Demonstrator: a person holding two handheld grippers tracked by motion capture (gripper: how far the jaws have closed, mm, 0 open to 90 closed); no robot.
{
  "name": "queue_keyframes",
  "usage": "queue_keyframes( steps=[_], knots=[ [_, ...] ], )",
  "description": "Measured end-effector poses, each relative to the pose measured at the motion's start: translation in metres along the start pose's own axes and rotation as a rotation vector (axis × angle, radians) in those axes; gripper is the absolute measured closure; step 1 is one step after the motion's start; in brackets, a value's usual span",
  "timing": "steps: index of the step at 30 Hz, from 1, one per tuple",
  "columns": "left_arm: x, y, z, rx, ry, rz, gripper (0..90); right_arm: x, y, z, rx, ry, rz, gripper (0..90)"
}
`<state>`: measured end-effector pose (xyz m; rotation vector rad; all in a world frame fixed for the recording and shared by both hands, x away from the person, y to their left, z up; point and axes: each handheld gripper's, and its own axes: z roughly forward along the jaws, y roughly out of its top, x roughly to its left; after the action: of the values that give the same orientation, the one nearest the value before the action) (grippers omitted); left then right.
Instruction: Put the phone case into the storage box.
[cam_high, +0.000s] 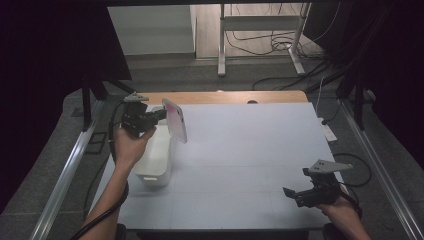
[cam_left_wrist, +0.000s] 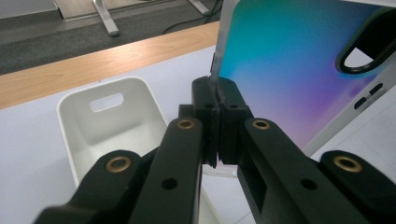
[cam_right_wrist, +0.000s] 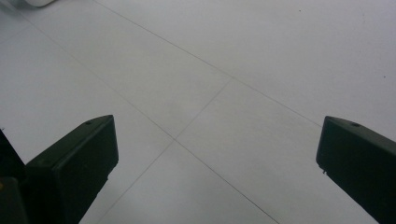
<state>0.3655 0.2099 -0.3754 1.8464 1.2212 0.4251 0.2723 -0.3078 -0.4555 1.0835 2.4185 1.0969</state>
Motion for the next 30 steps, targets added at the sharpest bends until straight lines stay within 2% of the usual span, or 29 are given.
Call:
queue_keyframes(
  steps=[8, 22, 30],
  knots=[
    [0.008, 0.002, 0.002, 0.001, 0.023, -0.010, 87.9, 0.000, 0.000, 0.002, 0.017, -0.005, -0.002, 0.0],
    [0.026, 0.006, 0.012, -0.007, 0.040, -0.062, 87.9, 0.000, 0.000, 0.003, 0.028, -0.005, -0.007, 0.0],
    [0.034, 0.010, 0.019, -0.003, 0.076, -0.065, 87.9, 0.001, 0.000, 0.003, 0.032, -0.001, -0.012, 0.0]
  ],
)
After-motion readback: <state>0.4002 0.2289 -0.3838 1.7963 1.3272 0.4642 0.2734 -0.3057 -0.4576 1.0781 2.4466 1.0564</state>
